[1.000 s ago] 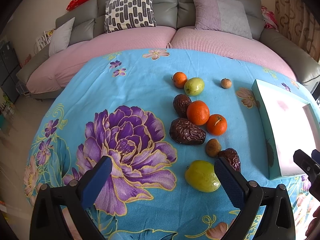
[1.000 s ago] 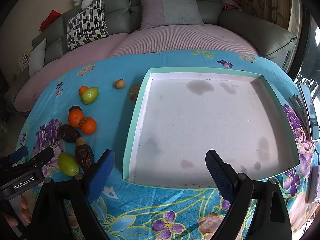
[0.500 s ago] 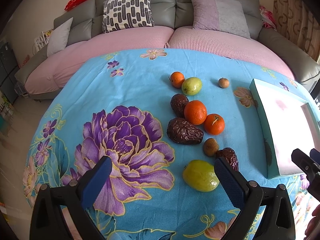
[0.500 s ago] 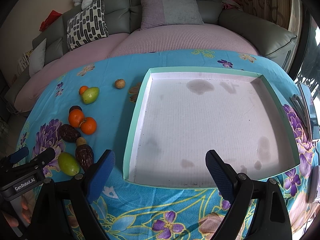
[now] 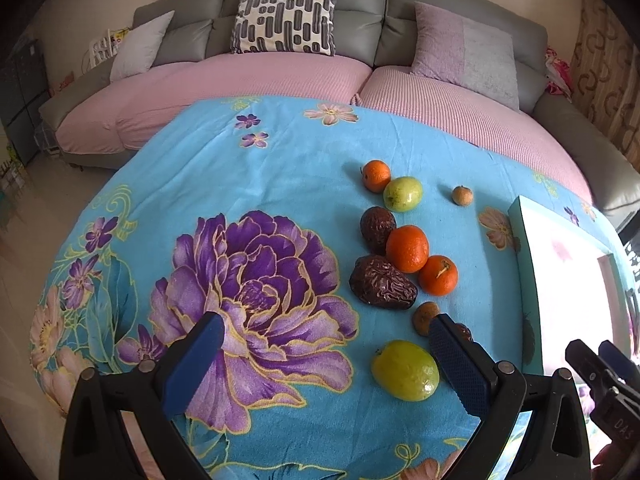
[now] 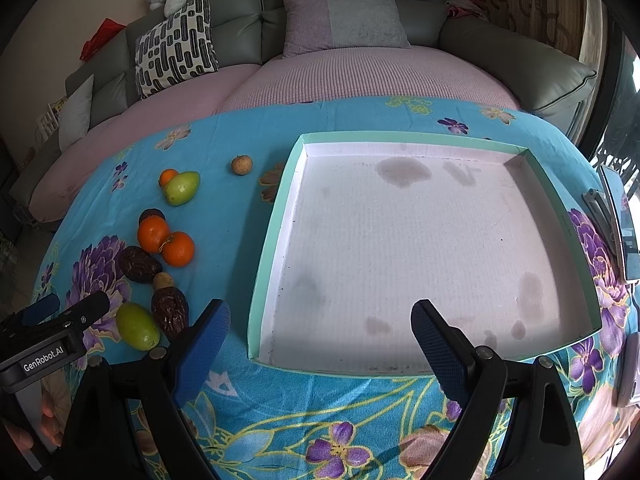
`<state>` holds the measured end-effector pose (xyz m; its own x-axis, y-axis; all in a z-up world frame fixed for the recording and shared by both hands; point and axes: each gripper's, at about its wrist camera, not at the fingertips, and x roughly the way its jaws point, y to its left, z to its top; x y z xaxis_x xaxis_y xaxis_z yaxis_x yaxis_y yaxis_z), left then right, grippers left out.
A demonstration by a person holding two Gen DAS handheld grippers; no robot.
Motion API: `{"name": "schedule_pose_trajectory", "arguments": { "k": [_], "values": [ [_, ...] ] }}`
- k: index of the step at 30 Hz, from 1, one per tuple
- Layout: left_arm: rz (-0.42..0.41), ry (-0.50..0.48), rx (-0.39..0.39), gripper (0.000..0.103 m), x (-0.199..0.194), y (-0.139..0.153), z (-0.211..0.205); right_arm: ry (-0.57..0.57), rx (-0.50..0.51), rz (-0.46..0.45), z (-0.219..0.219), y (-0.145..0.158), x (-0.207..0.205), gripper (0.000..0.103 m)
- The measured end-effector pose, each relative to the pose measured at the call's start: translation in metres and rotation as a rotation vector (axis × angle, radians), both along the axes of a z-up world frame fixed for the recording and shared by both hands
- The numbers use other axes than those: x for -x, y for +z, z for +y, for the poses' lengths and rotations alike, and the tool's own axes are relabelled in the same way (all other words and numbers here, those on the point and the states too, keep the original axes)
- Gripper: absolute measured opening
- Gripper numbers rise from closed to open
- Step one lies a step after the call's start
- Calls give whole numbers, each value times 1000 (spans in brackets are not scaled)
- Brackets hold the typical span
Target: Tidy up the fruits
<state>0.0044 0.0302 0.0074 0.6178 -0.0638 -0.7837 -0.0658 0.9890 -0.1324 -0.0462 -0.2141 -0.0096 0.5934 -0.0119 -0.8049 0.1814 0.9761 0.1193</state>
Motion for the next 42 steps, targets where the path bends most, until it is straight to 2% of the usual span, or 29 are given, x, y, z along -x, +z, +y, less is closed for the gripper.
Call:
{"name": "schedule_pose_trajectory", "arguments": {
  "k": [3,7,14,17,23,29,32,36,40,42],
  "values": [
    [-34,63,59,103,-2,8,18,11,-12,-4,3,0,-2,92],
    [-43,78,15,103,-7,11,24,57,-31,-45,13,4,-9,92],
    [-68,70,58,103,-19,23,31,211,-61,-120,50,14,-22,92],
    [-89,63,65,103,-28,29,32,266,-29,-147,65,17,-26,92],
    [-47,8,78,103,-46,32,26,308,9,-186,77,21,-29,83],
    [-39,8,74,103,-60,34,19,315,23,-185,78,20,-35,81],
    [2,5,88,102,-61,21,17,317,28,-189,78,19,-38,73],
    [68,-23,129,96,-64,1,11,338,18,-170,80,15,-43,73],
    [129,-53,139,86,-64,-16,1,368,1,-117,86,4,-47,57],
    [158,-72,141,84,-65,-23,-6,381,-5,-94,89,-1,-47,57]
  ]
}}
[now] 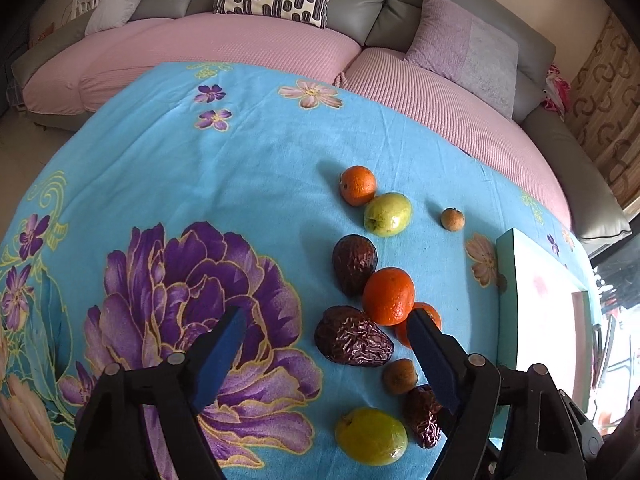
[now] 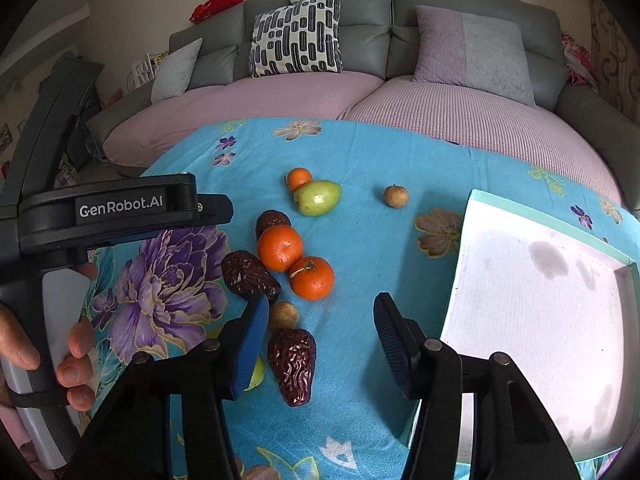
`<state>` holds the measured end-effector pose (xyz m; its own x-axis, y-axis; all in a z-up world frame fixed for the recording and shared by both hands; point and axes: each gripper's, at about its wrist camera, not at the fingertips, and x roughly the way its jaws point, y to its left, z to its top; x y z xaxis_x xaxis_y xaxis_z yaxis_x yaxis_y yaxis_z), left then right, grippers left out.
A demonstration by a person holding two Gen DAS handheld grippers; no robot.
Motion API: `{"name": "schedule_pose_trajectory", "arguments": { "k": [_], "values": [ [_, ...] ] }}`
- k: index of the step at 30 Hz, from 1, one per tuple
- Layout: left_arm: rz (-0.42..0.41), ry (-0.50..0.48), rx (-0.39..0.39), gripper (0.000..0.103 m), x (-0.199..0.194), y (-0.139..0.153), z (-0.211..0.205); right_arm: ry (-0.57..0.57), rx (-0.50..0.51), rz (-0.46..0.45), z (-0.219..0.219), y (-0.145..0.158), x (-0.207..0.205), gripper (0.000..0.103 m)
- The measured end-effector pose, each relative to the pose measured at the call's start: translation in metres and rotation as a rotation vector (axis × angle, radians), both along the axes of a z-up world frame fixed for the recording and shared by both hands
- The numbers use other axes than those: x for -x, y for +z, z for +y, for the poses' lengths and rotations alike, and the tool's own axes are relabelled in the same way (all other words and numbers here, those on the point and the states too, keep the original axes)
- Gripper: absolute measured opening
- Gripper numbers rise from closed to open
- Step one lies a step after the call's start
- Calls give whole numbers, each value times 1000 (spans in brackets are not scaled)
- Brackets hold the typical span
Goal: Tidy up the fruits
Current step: 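Grasp a red date with the right tool while the left tool grasps another date, then lift both held dates and carry them over the white tray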
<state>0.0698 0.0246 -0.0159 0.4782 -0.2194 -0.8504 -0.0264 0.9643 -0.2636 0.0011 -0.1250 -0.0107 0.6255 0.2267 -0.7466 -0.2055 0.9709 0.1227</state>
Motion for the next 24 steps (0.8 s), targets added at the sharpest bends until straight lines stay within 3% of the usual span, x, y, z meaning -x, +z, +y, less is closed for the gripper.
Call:
{"name": "schedule_pose_trajectory", "arguments": {
  "k": [4,7,10,16,24],
  "values": [
    [58,-16,25,67,-3,-14,-4,22,-28,60,5,-12,-2,57],
    [101,-15,81,65,-5,-24,-3,29,-23,114,8,-25,-4,53],
    [133,-21,136,51,-7,-33,-4,36,-29,150,10,-33,-5,49],
    [114,6,201,41,-5,-29,2,55,-25,175,15,-40,-4,34],
    [57,21,245,34,0,-9,15,51,-36,136,13,-28,0,33]
  ]
}}
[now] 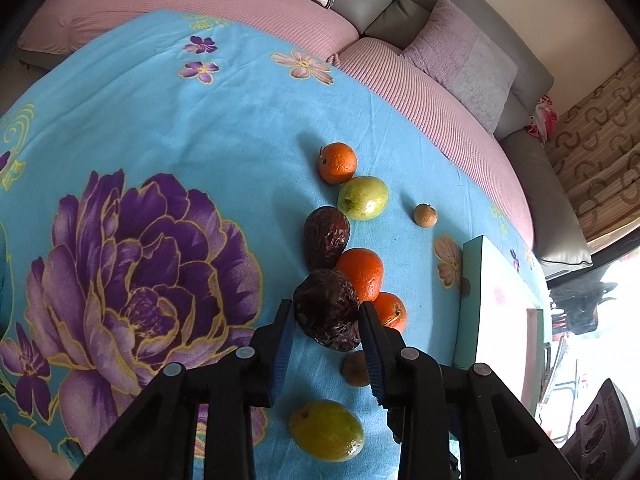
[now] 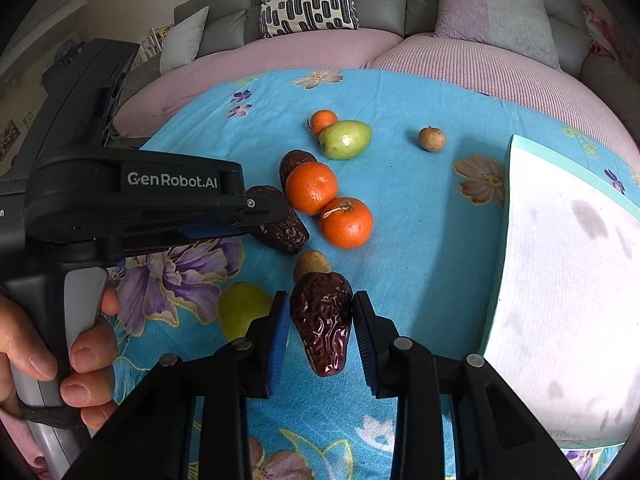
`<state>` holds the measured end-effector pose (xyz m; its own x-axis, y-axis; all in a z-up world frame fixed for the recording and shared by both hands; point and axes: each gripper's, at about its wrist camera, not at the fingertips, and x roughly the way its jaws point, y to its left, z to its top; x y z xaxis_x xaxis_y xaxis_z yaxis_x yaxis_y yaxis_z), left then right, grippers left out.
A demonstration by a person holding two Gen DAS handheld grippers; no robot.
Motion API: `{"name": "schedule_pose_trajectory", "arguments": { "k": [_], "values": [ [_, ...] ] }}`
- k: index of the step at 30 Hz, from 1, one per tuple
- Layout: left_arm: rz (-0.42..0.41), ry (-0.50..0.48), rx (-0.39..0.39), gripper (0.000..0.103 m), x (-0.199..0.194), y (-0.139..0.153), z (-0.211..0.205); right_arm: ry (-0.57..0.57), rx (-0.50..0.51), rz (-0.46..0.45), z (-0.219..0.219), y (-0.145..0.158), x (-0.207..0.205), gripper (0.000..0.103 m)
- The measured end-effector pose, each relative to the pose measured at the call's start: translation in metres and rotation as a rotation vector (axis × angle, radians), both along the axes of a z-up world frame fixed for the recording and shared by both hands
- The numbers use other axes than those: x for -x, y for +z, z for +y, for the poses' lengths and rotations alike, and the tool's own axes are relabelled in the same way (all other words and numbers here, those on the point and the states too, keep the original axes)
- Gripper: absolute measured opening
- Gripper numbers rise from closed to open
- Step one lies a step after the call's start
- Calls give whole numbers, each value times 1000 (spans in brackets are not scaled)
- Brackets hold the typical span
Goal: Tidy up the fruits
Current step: 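Lift both held dates and carry them over the white tray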
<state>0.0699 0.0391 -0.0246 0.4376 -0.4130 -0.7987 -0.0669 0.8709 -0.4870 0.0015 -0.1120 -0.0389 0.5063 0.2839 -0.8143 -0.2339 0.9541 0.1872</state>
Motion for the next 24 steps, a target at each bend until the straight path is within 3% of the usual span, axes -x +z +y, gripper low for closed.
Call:
{"name": "schedule_pose_trajectory", "arguments": {
  "k": [6,13,19,24],
  "values": [
    [-88,-5,29,34,13,28,9,-44,-11,-36,-12,11,3,33],
    [-147,-59,39,34,18,44,-8,-160,-34,-93,-49,32,8,33],
    [-169,-149,37,34,23,48,-38,-365,-36,-115,-116,44,15,33],
    [-170,-246,50,34,32,48,-74,-591,106,-92,-174,43,29,33]
  ]
}}
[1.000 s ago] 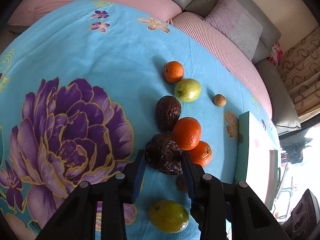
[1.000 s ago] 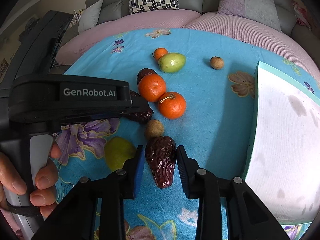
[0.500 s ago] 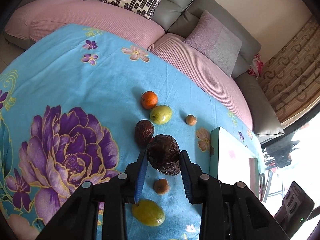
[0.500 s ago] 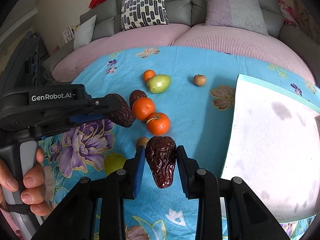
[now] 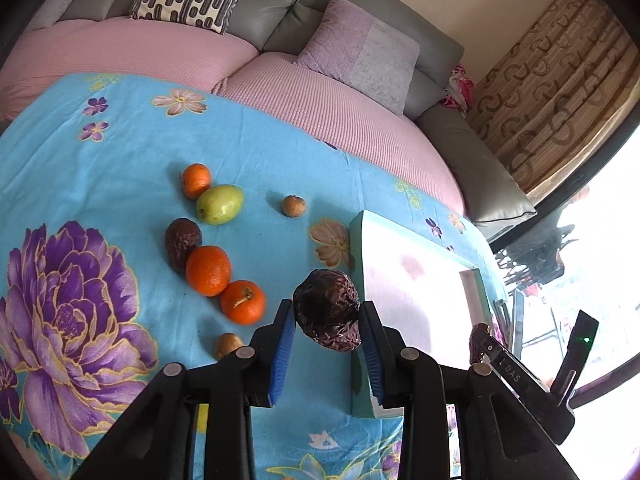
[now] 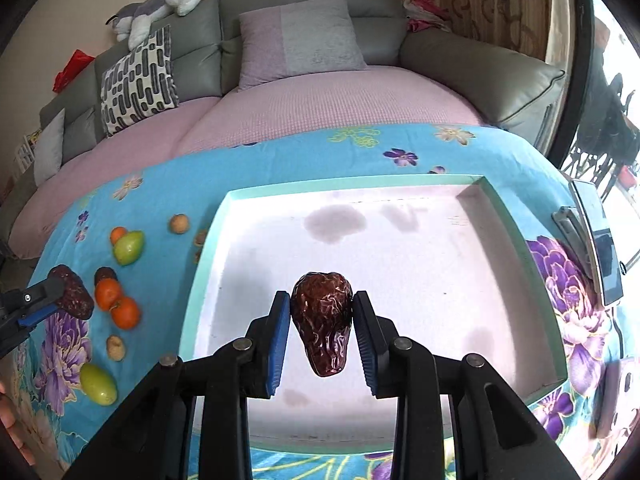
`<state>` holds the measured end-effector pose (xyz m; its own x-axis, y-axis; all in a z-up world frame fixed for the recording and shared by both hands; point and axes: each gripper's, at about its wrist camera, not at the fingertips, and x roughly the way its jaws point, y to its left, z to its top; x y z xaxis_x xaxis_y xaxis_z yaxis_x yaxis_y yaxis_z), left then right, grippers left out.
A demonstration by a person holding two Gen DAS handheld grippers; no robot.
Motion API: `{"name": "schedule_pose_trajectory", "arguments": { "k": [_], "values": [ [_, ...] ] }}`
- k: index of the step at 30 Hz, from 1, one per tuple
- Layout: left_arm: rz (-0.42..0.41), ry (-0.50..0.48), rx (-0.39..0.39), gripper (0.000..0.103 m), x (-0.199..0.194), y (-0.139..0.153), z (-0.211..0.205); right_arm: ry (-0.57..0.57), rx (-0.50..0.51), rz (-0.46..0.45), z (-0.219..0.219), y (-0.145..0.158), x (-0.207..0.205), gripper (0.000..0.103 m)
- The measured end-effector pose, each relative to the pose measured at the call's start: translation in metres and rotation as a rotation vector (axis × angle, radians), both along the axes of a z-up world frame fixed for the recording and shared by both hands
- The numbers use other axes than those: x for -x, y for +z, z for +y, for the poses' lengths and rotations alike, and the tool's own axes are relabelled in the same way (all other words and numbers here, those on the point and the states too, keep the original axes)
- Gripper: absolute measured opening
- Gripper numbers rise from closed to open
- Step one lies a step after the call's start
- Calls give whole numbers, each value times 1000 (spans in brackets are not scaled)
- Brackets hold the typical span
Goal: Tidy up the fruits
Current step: 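Lift both held dates and carry them over the white tray, then lower both dates into the tray and open both tools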
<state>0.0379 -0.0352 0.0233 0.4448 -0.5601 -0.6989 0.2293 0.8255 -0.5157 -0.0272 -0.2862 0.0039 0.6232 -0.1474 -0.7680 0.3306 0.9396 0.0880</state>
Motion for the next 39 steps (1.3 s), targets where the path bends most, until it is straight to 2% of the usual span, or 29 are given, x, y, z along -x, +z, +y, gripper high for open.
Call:
{"name": "schedule_pose_trajectory", "arguments": {
  "k": [6,11,17,24,31,34,39],
  "values": [
    [2,-136,1,34,15,-6,-50,-214,-12,28,-58,-11,32,33],
    [-19,-225,1,34,24,-8,-83,-289,-24,-12,-81,-8,46,33],
    [-8,-308,-41,34,32,-19,-113,-301,-13,-46,-85,-2,52,33],
    [84,-326,-103,35,28,-49,-123,-296,-63,77,-87,-33,40,33],
    [155,-308,-38,35,22,-58,-112,-295,-77,125,-87,-45,39,34],
    [149,-313,-48,35,23,-56,-115,-297,-72,133,-87,-45,39,33],
    [94,-340,-114,36,27,-48,-126,-300,-83,131,-89,-46,38,34]
  ]
}}
